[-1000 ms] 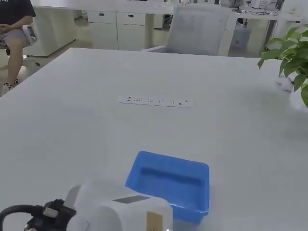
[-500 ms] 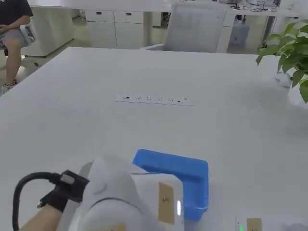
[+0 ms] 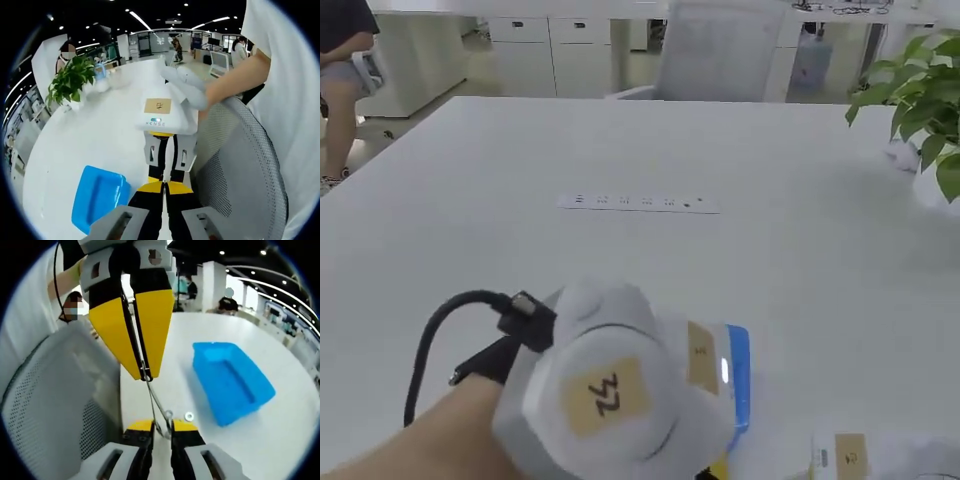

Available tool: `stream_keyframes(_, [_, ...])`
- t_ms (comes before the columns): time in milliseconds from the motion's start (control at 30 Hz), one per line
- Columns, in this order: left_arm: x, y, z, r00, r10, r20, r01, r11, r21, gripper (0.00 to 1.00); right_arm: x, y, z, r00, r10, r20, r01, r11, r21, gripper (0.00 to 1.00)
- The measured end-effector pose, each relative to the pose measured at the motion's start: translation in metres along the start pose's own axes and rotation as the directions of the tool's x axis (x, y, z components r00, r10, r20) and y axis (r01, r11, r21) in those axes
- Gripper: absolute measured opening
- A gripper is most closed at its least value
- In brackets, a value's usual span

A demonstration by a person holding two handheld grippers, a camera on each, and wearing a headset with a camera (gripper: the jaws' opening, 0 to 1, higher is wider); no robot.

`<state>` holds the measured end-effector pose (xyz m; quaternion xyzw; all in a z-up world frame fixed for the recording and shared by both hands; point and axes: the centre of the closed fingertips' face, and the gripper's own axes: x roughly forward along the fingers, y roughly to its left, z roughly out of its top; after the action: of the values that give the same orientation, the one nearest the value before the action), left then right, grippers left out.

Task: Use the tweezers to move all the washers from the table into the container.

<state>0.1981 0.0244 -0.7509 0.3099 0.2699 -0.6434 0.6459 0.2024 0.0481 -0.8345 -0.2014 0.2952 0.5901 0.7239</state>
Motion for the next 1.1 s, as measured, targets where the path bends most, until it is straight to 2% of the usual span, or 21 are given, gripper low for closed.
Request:
stream_keyframes(200, [0.003,0.001,0.003,0.9996,-0.027,-0.005,0.027,1.000,-0.012,0.00,-0.007,-0.001,0.012,0.9970,0.009,0.076,-0.012,0.999,0.034,0.09])
stream_keyframes(400, [0.006,0.000,0.006,0.9990,-0.042,0.016,0.043,0.998,-0.044,0.00,-0.012,0.001,0.013,0.9955,0.007,0.094,-0.010,0.999,0.032,0.06])
stream_keyframes(500, [0.007,0.003,0.007,0.9989,-0.013,0.046,0.015,0.999,-0.050,0.00,-0.012,0.001,0.011,0.9960,0.007,0.090,-0.009,1.000,0.024,0.05])
stream_keyframes(567, [0.006,0.004,0.004,0.9980,0.012,0.062,-0.006,0.996,-0.092,0.00,-0.013,-0.001,0.010,0.9963,0.004,0.086,-0.007,0.999,0.037,0.04])
stream_keyframes(633, [0.004,0.006,0.002,0.9943,0.042,0.098,-0.025,0.985,-0.170,0.05,-0.014,-0.003,0.010,0.9960,-0.001,0.090,-0.003,0.999,0.050,0.04])
stream_keyframes(700, [-0.002,0.006,-0.001,0.9850,0.080,0.153,-0.037,0.963,-0.267,0.14,-0.014,-0.004,0.009,0.9959,-0.007,0.090,0.001,0.998,0.059,0.04])
stream_keyframes(767, [-0.009,0.006,-0.006,0.9754,0.125,0.181,-0.061,0.944,-0.325,0.17,-0.014,-0.004,0.009,0.9958,-0.006,0.091,0.000,0.998,0.064,0.04])
stream_keyframes(833, [-0.018,0.006,-0.014,0.9581,0.190,0.214,-0.095,0.917,-0.388,0.22,-0.014,-0.003,0.010,0.9956,-0.006,0.093,-0.001,0.997,0.073,0.04])
stream_keyframes(867, [-0.023,0.005,-0.020,0.9475,0.229,0.223,-0.116,0.895,-0.430,0.28,-0.014,-0.004,0.010,0.9954,-0.006,0.096,-0.002,0.996,0.086,0.04])
stream_keyframes(900, [-0.028,0.005,-0.024,0.9340,0.270,0.234,-0.138,0.876,-0.462,0.32,-0.014,-0.005,0.010,0.9951,-0.010,0.098,0.000,0.995,0.097,0.04])
stream_keyframes(967, [-0.035,0.004,-0.029,0.9099,0.327,0.256,-0.166,0.851,-0.498,0.39,-0.013,-0.005,0.011,0.9948,-0.011,0.101,0.000,0.995,0.101,0.04])
stream_keyframes(1000, [-0.041,0.005,-0.032,0.8883,0.376,0.263,-0.189,0.822,-0.537,0.42,-0.013,-0.005,0.011,0.9948,-0.013,0.101,0.002,0.995,0.103,0.04])
stream_keyframes(1033, [-0.044,0.004,-0.034,0.8729,0.406,0.271,-0.200,0.803,-0.561,0.44,-0.013,-0.005,0.011,0.9948,-0.015,0.101,0.005,0.995,0.102,0.03])
stream_keyframes(1067, [-0.050,0.005,-0.038,0.8402,0.472,0.267,-0.227,0.753,-0.618,0.46,-0.013,-0.005,0.012,0.9949,-0.016,0.100,0.006,0.995,0.101,0.03])
stream_keyframes(1100, [-0.054,0.006,-0.041,0.8124,0.519,0.265,-0.250,0.720,-0.647,0.48,-0.012,-0.005,0.012,0.9950,-0.020,0.098,0.010,0.995,0.099,0.03])
